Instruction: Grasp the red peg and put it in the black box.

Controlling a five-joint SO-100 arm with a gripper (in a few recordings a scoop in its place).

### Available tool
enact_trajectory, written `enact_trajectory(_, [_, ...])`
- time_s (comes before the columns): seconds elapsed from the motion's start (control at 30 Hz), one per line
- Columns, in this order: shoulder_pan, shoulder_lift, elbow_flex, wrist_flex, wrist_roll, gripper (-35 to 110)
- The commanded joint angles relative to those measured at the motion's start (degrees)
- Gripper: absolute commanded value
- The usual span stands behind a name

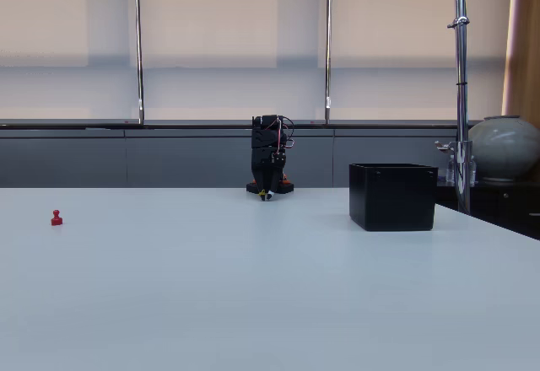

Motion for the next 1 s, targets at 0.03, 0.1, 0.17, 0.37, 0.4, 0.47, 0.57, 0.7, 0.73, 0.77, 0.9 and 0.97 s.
enact_trajectory(0.03, [1.1, -0.7, 0.4, 2.4, 2.0, 0])
enact_trajectory(0.1, [1.1, -0.7, 0.4, 2.4, 2.0, 0])
enact_trajectory(0.17, [0.8, -0.7, 0.4, 2.4, 2.6, 0])
enact_trajectory(0.37, [1.8, -0.7, 0.4, 2.4, 2.5, 1])
enact_trajectory(0.4, [2.9, -0.7, 0.4, 2.1, 4.8, 1])
enact_trajectory(0.47, [6.4, -0.1, 0.4, -2.2, 5.7, 1])
enact_trajectory(0.57, [14.3, 6.4, 0.4, -14.2, 7.3, 3])
enact_trajectory(0.7, [26.9, 20.4, 0.4, -36.8, 8.3, 8])
enact_trajectory(0.73, [29.5, 24.3, 0.4, -43.3, 7.8, 8])
enact_trajectory(0.77, [31.8, 28.6, 0.5, -50.3, 6.9, 8])
enact_trajectory(0.9, [38.5, 46.3, 1.1, -78.8, 2.1, 7])
enact_trajectory(0.97, [40.8, 54.3, 1.5, -87.9, 1.1, 4])
